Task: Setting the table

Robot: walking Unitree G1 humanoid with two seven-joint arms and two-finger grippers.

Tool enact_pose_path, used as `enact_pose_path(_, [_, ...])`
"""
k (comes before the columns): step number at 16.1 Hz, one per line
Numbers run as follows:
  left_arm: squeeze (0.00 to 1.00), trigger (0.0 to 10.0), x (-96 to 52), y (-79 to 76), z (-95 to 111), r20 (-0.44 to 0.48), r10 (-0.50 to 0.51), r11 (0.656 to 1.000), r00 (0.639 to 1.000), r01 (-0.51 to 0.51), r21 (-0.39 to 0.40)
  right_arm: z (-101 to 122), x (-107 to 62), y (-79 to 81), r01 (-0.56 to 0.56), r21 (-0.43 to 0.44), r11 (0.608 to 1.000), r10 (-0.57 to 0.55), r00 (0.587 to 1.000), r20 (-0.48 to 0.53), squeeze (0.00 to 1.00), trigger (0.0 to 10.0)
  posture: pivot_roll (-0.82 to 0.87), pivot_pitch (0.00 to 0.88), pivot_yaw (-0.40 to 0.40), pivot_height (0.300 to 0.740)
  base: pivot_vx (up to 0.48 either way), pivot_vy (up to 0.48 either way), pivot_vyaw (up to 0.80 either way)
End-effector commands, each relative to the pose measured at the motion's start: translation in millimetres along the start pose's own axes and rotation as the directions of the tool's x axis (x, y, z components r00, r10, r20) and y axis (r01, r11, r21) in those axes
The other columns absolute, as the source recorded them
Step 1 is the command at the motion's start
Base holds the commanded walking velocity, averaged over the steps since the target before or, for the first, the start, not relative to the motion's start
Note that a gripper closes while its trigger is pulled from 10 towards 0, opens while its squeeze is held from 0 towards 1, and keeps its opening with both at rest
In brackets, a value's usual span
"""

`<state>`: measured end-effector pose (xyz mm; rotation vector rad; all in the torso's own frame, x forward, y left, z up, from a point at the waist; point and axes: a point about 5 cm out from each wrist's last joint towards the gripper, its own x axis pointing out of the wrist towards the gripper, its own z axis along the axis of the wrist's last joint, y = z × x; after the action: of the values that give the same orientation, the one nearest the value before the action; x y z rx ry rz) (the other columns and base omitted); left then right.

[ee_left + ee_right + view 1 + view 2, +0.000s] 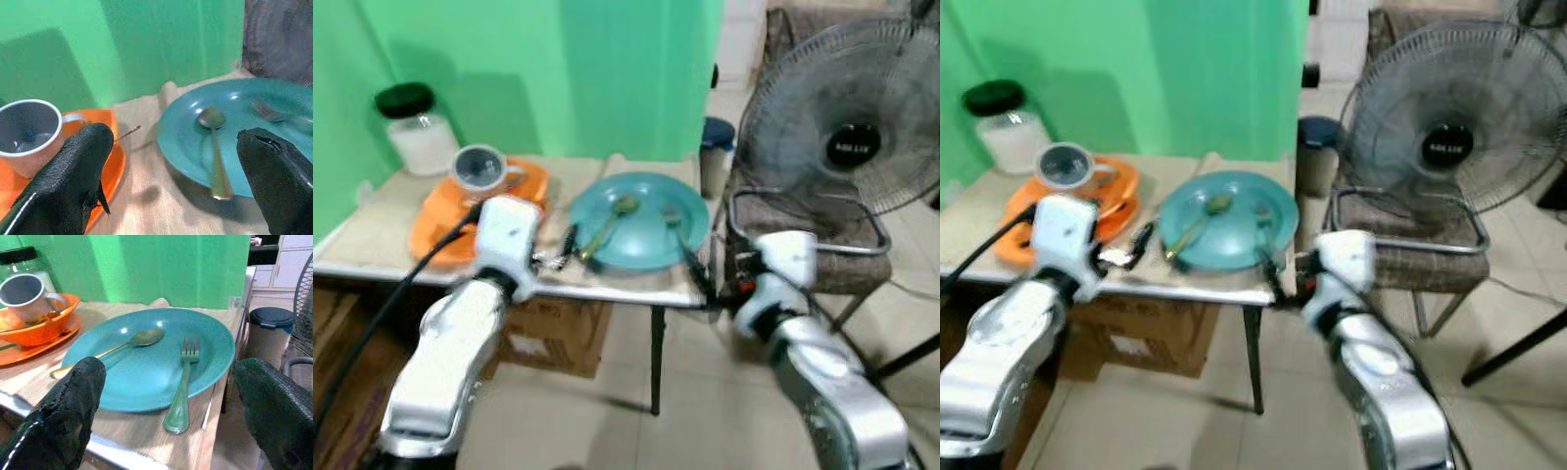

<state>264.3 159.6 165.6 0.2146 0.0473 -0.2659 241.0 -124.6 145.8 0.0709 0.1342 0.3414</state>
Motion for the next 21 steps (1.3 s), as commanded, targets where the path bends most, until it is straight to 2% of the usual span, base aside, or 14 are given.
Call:
enact_pose_path(1, [0.0, 10.0, 1.0, -5.2, 9, 0.036, -0.029, 1.0, 0.999, 0.029, 0.009, -2, -1.9, -7.4, 0.023, -0.012, 1.0, -0.023, 1.0, 0.004, 0.0, 10.0, 0.08, 0.0, 0.03, 0.74, 0.326, 0.0, 0.8])
enact_pose_path(3, [0.0, 10.0, -2.4, -4.1, 7, 0.033, -0.033, 0.999, 0.999, 0.033, 0.006, -5, -0.9, -4.5, -0.005, -0.019, 1.0, 0.005, 1.0, 0.003, 0.0, 10.0, 0.08, 0.0, 0.032, 0.74, 0.326, 0.0, 0.8])
enact_pose_path(6, [0.0, 10.0, -1.1, -7.1, 6, 0.027, -0.091, 0.996, 0.995, 0.091, 0.001, -3, 5.6, -4.5, 0.004, 0.0, 1.0, -0.004, 1.0, -0.006, 0.0, 10.0, 0.07, 0.0, 0.03, 0.74, 0.304, 0.0, 0.0])
enact_pose_path(7, [0.0, 10.0, -2.4, -17.9, 3, 0.009, -0.158, 0.987, 0.987, 0.158, 0.011, 1, 7.8, -9.1, 0.025, -0.05, 0.998, -0.026, 0.999, -0.022, 0.0, 10.0, 0.06, 0.0, 0.032, 0.74, 0.0, 0.0, 0.0])
enact_pose_path(8, [0.0, 10.0, -3.0, -26.5, 1, 0.003, -0.211, 0.977, 0.977, 0.211, 0.018, 5, 13.2, -12.8, 0.012, -0.028, 1.0, -0.013, 0.999, -0.03, 0.0, 10.0, 0.05, 0.0, 0.031, 0.74, 0.0, 0.0, 0.0])
enact_pose_path(10, [0.0, 10.0, -3.2, -32.2, 0, 0.003, -0.242, 0.97, 0.97, 0.241, 0.016, 8, 20.0, -16.4, -0.004, -0.019, 1.0, 0.003, 0.999, -0.047, 0.0, 10.0, 0.04, 0.0, 0.029, 0.74, 0.0, 0.0, 0.0])
enact_pose_path(11, [0.0, 10.0, -2.7, -30.5, -2, -0.001, -0.26, 0.965, 0.966, 0.26, 0.022, 14, 35.7, -15.0, -0.016, -0.025, 1.0, 0.015, 0.999, -0.05, 0.85, 10.0, 0.04, 0.0, 0.019, 0.74, 0.0, 0.0, 0.0])
enact_pose_path(12, [0.0, 10.0, -4.2, -34.5, -3, -0.005, -0.285, 0.958, 0.958, 0.285, 0.02, 18, 49.1, -16.9, -0.029, -0.018, 0.999, 0.028, 0.997, -0.071, 1.0, 10.0, 0.03, 0.0, 0.017, 0.74, 0.0, 0.0, 0.0])
enact_pose_path(13, [0.0, 10.0, -4.7, -34.9, -3, -0.006, -0.289, 0.957, 0.957, 0.289, 0.018, 17, 52.8, -16.8, -0.041, -0.021, 0.999, 0.038, 0.995, -0.095, 1.0, 10.0, 0.03, 0.0, 0.015, 0.74, 0.0, 0.0, 0.0])
enact_pose_path(15, [0.0, 10.0, -5.3, -30.8, -4, -0.015, -0.306, 0.952, 0.952, 0.306, 0.014, 20, 77.1, -18.6, -0.043, -0.075, 0.996, 0.032, 0.989, -0.147, 1.0, 10.0, 0.03, 0.0, 0.005, 0.74, 0.0, 0.0, 0.0])
enact_pose_path(17, [0.0, 10.0, -7.8, -23.4, -4, -0.023, -0.32, 0.947, 0.947, 0.32, 0.027, 21, 101.4, -22.5, 0.006, -0.095, 0.995, -0.026, 0.977, -0.212, 1.0, 10.0, 0.04, 0.0, -0.019, 0.74, 0.0, 0.0, 0.0])
enact_pose_path(19, [0.0, 10.0, -10.2, -18.7, -4, -0.031, -0.322, 0.946, 0.946, 0.323, 0.038, 21, 112.5, -23.7, 0.041, -0.134, 0.99, -0.074, 0.965, -0.251, 1.0, 10.0, 0.05, 0.0, -0.027, 0.74, 0.0, 0.0, 0.0])
enact_pose_path(20, [0.0, 10.0, -13.0, -15.1, -6, -0.04, -0.325, 0.944, 0.945, 0.327, 0.045, 20, 119.4, -21.8, 0.048, -0.118, 0.992, -0.081, 0.954, -0.289, 0.0, 10.0, 0.05, 0.0, -0.033, 0.74, 0.0, 0.0, 0.0])
enact_pose_path(21, [0.0, 10.0, -15.5, -13.3, -6, -0.049, -0.334, 0.94, 0.941, 0.336, 0.05, 17, 123.8, -20.6, 0.061, -0.101, 0.993, -0.092, 0.935, -0.344, 0.0, 10.0, 0.06, 0.0, -0.041, 0.74, 0.0, 0.0, 0.0])
